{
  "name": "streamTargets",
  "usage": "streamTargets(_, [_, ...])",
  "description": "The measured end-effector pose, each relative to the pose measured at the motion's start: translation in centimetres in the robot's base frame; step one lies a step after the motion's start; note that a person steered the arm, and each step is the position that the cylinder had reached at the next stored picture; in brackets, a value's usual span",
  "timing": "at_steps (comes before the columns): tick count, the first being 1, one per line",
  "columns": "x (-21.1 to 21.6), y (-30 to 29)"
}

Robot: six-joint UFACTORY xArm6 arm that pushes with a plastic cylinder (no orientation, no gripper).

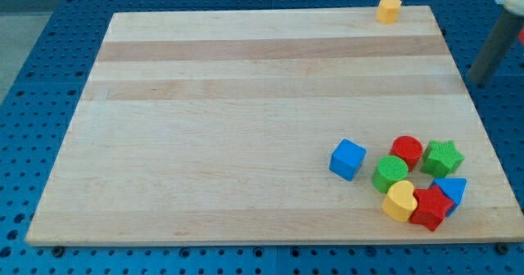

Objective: Push the yellow hexagon towards the right center

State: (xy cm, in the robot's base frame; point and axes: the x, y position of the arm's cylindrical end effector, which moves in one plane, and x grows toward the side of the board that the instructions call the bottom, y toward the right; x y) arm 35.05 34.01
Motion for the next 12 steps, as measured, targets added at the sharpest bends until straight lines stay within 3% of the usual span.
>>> streamTargets(1, [-4.1,0.5])
streamTargets(2, [-13.6,-2.8])
streamTargets(3, [-15.9,-3.7])
streamTargets(5, [-15.9,-5.8])
streamTargets(7, [-15.9,-18.1])
streamTargets(8, [-13.8,-19.8])
streamTargets(10, [-12.3,-14.9])
streamTargets(12, [-7.8,-15.3])
